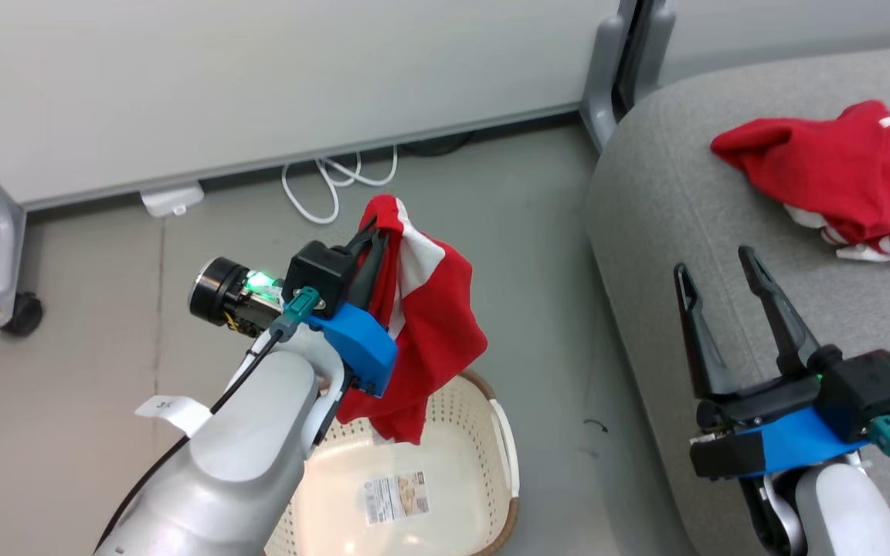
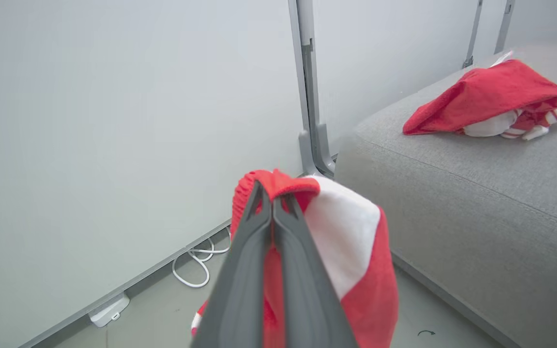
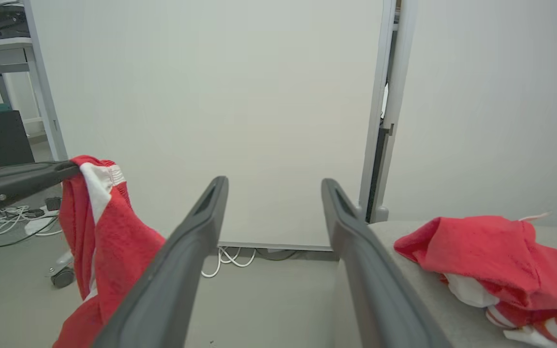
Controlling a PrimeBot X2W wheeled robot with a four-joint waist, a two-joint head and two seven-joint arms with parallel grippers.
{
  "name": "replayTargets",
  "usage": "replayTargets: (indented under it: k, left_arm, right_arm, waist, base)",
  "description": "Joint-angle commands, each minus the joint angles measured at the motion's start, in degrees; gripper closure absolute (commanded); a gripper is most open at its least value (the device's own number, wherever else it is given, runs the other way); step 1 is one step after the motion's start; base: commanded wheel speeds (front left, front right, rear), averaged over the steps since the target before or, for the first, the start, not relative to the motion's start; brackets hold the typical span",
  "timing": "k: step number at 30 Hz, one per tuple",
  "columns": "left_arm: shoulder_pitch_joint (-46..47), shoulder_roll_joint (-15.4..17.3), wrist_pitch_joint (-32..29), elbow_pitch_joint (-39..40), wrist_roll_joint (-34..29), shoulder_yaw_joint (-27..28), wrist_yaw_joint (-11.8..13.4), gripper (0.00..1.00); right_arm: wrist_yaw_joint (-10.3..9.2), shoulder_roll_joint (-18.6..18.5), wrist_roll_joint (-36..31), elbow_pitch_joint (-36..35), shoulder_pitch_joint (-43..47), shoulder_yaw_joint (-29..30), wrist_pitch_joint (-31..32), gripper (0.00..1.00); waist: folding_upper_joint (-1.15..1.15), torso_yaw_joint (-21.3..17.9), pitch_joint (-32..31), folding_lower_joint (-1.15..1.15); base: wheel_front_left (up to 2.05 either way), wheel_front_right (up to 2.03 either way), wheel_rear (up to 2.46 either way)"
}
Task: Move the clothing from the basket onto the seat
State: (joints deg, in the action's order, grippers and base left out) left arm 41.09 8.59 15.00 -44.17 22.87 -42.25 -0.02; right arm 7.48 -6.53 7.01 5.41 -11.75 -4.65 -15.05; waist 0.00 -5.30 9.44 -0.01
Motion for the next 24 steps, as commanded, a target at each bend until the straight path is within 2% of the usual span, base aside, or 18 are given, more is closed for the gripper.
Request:
replayTargets:
  k: [1,13,24]
  left_arm:
    - [-0.5,0.2,0.3,0.7,-0.4,0.5,0.0,1.00]
    - [-2.6,-0.6,0.3,7.6,-1.3,2.4,-2.3,1.00]
    - [-3.3,-0.4,-0.5,10.0,-0.4,1.3,-3.0,1.00]
  right_arm:
    - [0.03,0.3,-0.1,0.2,1.1,0.1,-0.2,0.00]
    - [0.03,1.5,-0.7,1.4,5.5,-0.2,-0.2,0.00]
    - [0.03,2.0,-0.3,1.2,7.1,-0.5,-0.2,0.00]
  waist:
    - [0.00,-0.2,-1.9,0.01]
    - [0.00,0.3,-8.2,0.01]
    - [0.00,0.5,-9.5,0.01]
  base:
    - [0.00,0.00,0.00]
    - [0.00,0.00,0.00]
    - [0.00,0.00,0.00]
